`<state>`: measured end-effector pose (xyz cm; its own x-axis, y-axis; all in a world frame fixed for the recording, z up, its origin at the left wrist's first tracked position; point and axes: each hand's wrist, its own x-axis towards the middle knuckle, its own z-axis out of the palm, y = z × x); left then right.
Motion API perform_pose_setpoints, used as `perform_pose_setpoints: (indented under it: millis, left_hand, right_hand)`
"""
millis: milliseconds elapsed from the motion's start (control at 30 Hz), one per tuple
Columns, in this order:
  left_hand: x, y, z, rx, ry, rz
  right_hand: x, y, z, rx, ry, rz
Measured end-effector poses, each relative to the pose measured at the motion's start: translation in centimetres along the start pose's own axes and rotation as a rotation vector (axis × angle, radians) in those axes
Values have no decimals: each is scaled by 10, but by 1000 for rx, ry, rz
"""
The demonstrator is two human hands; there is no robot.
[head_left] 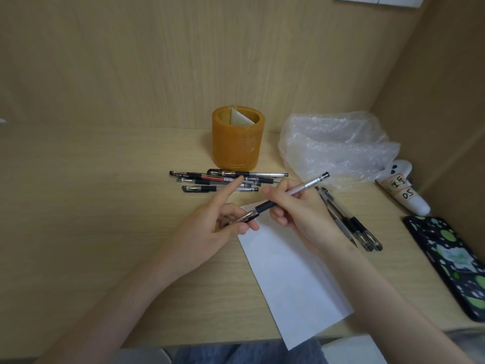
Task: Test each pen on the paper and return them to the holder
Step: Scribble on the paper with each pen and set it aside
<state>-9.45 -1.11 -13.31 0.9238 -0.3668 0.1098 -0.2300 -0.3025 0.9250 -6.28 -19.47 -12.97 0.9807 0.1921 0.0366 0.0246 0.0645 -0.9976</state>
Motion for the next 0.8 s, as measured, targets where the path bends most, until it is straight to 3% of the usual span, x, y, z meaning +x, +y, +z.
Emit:
perform_pose_setpoints:
  millis: [100,267,467,633,800]
  left_hand:
    - [0,1,0,8,20,-14]
    - [-2,2,-4,-27,163,-30]
    - [2,7,7,13,248,21]
    - [7,5,11,68,203,16]
    - [22,11,24,19,123,-32]
  right_hand:
    - [-1,-1,1,-82,-80,-4]
    - [-2,3,1,63,-107,-48]
    - [-4,3,6,52,5,-90]
    - [-10,1,13,35,62,-95]
    - [0,-4,7,-18,223,-86]
